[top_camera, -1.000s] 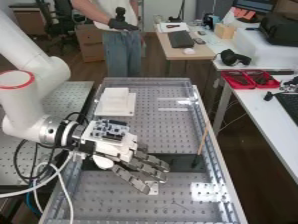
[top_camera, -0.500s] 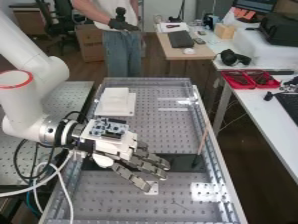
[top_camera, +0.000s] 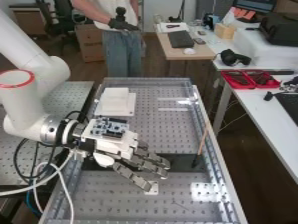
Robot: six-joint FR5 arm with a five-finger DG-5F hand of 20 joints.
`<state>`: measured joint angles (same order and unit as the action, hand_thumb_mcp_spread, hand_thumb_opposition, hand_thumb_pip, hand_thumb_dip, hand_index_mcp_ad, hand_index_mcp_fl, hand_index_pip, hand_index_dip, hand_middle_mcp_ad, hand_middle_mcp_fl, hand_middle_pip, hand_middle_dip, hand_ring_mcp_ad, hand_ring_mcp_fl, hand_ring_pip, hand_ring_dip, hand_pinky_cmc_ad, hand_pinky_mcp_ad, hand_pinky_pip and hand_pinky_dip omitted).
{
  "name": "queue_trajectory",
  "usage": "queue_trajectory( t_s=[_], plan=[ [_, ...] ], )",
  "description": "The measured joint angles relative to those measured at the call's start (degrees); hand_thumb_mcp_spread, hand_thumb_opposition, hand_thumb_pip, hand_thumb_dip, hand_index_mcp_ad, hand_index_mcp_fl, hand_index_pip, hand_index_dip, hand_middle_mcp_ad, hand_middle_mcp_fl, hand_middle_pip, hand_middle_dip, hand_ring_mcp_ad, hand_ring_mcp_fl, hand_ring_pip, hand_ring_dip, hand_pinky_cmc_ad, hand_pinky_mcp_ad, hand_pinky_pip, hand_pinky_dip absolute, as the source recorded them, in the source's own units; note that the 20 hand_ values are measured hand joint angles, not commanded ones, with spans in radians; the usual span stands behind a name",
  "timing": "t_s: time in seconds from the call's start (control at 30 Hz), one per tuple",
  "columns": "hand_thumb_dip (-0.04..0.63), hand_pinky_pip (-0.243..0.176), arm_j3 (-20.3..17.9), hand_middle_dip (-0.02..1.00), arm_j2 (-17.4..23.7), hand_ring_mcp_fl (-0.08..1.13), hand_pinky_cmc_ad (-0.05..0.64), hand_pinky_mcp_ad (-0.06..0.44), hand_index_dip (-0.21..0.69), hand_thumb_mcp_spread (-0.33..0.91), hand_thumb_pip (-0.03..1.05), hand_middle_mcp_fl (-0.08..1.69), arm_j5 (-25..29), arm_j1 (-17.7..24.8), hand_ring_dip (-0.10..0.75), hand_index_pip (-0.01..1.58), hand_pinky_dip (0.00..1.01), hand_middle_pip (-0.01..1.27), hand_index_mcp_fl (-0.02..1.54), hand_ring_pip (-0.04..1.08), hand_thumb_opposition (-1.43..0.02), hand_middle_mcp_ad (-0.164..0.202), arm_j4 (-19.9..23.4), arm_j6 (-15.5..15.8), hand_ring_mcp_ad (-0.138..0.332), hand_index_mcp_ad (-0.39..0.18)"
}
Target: Grab the bearing and place it in the white container
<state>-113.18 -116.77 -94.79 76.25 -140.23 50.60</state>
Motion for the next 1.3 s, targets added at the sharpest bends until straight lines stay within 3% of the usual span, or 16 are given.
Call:
queue_trajectory(
  t_s=[0.47, 1.03, 1.1, 1.3],
  plan=[
    [0.278, -0.089, -0.4, 0.16, 0.1, 0.00, 0.398, 0.307, 0.038, 0.35, 0.72, 0.02, 0.4, 0.1, 0.072, 1.54, 0.29, 0.13, 0.19, 0.08, -0.85, 0.080, 0.8, 0.2, 0.143, -0.075],
    [0.278, -0.075, -0.4, 0.16, 0.3, 0.00, 0.380, 0.304, 0.033, 0.38, 0.65, 0.02, 0.9, 0.4, 0.072, 1.53, 0.25, 0.13, 0.28, 0.09, -0.86, 0.075, 1.3, 0.0, 0.127, -0.066],
    [0.278, -0.075, -0.3, 0.16, 0.5, 0.00, 0.380, 0.304, 0.033, 0.38, 0.58, 0.02, 1.0, 0.4, 0.072, 1.53, 0.25, 0.13, 0.35, 0.09, -0.86, 0.075, 1.4, 0.0, 0.127, -0.065],
    [0.278, -0.061, -0.2, 0.16, 1.4, 0.00, 0.380, 0.305, 0.033, 0.38, 0.58, 0.02, 1.1, 0.2, 0.072, 1.53, 0.25, 0.13, 0.35, 0.09, -0.86, 0.075, 2.0, -0.2, 0.127, -0.065]
  ],
)
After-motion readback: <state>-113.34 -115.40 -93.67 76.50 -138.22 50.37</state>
